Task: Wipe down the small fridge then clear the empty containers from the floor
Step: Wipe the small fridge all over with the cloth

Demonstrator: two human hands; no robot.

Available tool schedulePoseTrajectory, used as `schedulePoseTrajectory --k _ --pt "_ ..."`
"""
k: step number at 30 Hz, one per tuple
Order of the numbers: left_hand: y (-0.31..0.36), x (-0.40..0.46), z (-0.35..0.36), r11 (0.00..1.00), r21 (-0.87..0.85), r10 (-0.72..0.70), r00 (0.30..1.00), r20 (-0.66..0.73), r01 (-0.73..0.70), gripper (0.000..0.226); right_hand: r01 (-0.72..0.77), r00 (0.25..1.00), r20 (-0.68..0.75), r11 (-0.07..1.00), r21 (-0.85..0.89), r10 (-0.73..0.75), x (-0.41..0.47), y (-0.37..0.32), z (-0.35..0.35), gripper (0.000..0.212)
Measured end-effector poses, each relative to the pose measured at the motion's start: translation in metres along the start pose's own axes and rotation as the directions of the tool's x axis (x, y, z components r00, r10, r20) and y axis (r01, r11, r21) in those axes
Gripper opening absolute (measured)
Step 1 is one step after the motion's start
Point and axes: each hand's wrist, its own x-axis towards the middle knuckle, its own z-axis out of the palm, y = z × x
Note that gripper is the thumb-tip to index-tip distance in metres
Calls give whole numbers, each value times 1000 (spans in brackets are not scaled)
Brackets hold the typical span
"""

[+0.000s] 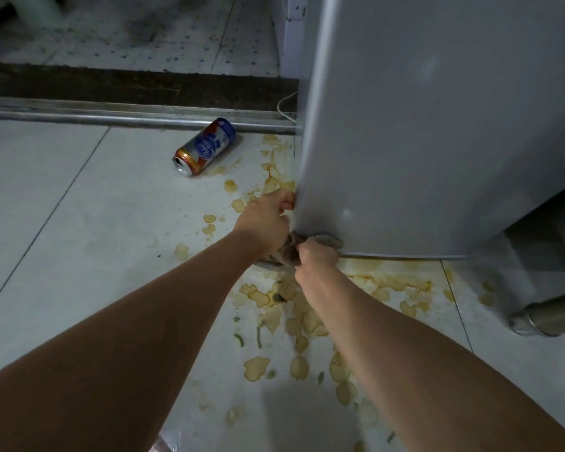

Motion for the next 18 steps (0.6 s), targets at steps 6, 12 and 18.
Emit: schedulePoseTrajectory --k 6,12,18 --pt "4 -1 4 1000 17 -21 999 -44 22 39 41 998 -55 997 65 -38 11 -4 -17 39" --pt "6 -1 12 998 25 -55 992 -116 58 27 26 986 -164 992 125 -5 16 -14 -37 42" --pt "15 6 25 981 126 -111 962 -248 146 34 57 967 -254 995 81 -34 17 -29 -62 42"
